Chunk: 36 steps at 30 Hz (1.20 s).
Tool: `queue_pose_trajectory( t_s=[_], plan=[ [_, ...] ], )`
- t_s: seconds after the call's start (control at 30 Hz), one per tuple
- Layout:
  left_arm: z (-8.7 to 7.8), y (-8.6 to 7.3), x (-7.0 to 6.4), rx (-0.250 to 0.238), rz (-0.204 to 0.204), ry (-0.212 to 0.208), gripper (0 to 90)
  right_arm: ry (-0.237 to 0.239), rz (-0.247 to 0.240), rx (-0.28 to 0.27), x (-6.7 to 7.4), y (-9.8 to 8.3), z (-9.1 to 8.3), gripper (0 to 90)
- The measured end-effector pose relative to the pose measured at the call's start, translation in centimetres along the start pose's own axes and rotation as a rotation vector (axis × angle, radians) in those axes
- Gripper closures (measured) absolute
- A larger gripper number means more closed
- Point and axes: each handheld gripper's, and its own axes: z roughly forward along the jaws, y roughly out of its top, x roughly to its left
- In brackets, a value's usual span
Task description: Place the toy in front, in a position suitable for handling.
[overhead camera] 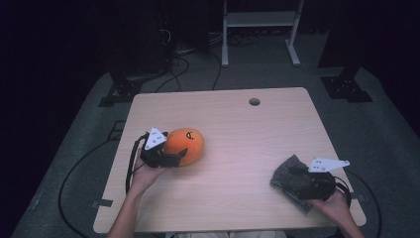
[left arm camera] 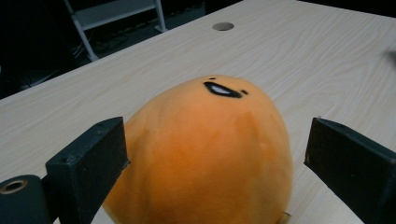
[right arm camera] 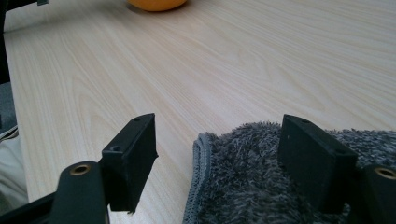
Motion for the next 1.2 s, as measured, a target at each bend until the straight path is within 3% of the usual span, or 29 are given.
queue_pose_trajectory(
  t_s=[0.17,0.4,0.53,0.63,0.7,0.93,1.07,1.2],
  plan=[
    [0.8,-0.7,1.1,0.039,-0.045,0.004,4.5,-0.001,-0.001,0.001,0.0,0.0,0.1,26.9],
    [1.7,-1.2,1.4,0.082,-0.064,-0.01,4.8,-0.003,0.0,0.001,-0.1,0.0,0.0,26.9],
    [2.0,-1.3,1.2,0.099,-0.044,-0.021,9.3,-0.004,0.0,-0.002,-0.1,0.0,0.0,26.9],
    [2.1,-1.3,1.0,0.115,-0.025,-0.01,20.2,-0.003,0.003,-0.001,0.0,0.0,0.0,26.8],
    [2.1,-1.4,1.0,0.114,-0.029,-0.001,26.9,-0.001,0.002,-0.002,0.0,0.0,-0.1,26.9],
    [1.9,-1.1,0.9,0.119,-0.021,0.021,32.5,0.0,0.003,-0.004,-0.2,-0.1,-0.2,26.9],
    [1.5,-0.8,1.0,0.08,-0.067,0.012,41.4,0.002,0.005,-0.002,-0.2,-0.1,-0.1,26.9],
    [1.2,-0.3,0.9,0.065,-0.066,0.004,43.5,0.001,0.007,-0.005,-0.2,-0.1,-0.1,26.8]
  ],
)
